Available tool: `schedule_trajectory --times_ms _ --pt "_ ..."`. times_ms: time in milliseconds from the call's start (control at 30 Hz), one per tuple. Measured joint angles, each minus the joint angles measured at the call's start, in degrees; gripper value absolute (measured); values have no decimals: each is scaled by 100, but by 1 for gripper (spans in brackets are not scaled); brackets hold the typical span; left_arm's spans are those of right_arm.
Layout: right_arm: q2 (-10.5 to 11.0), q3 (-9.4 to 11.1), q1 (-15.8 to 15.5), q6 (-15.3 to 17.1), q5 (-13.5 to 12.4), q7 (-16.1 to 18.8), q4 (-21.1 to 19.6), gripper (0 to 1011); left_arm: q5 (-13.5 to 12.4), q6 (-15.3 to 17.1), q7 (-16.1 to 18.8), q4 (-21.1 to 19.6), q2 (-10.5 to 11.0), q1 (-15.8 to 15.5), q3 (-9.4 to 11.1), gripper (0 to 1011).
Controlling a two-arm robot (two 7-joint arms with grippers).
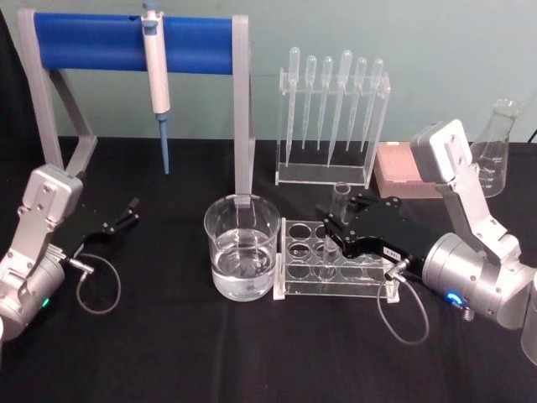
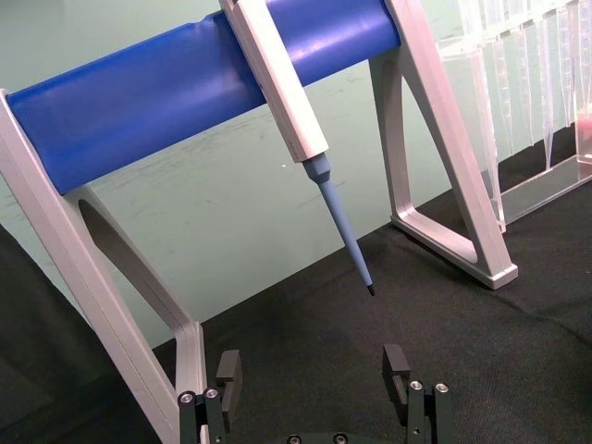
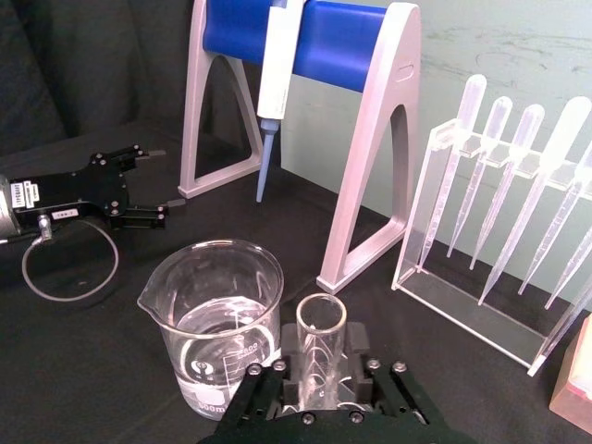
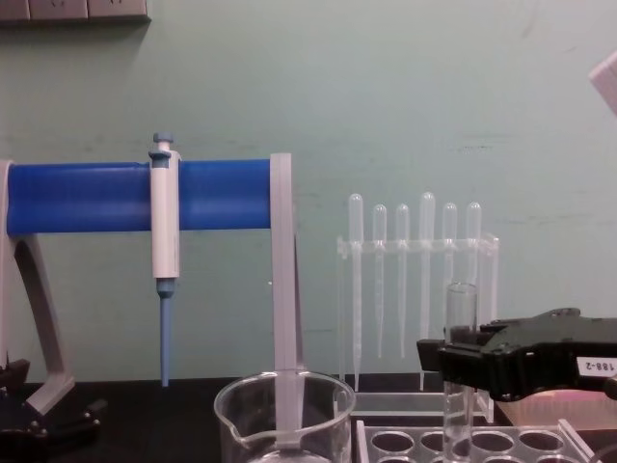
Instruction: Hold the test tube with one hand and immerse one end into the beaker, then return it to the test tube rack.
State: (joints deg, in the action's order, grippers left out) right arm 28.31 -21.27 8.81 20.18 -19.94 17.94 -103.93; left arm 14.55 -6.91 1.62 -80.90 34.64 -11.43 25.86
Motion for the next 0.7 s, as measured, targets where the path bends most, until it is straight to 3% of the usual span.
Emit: schedule_trajectory --times_ms 233,333,433,700 --pt "3 5 1 3 -10 0 -5 526 0 0 0 0 0 0 0 1000" --pt "3 6 0 5 -12 0 -7 583 0 0 0 0 0 0 0 1000" --pt "1 59 -33 -11 -4 -22 -139 724 0 0 0 0 0 0 0 1000" --pt "-50 439 -272 -226 -5 -240 -703 940 0 0 0 0 0 0 0 1000"
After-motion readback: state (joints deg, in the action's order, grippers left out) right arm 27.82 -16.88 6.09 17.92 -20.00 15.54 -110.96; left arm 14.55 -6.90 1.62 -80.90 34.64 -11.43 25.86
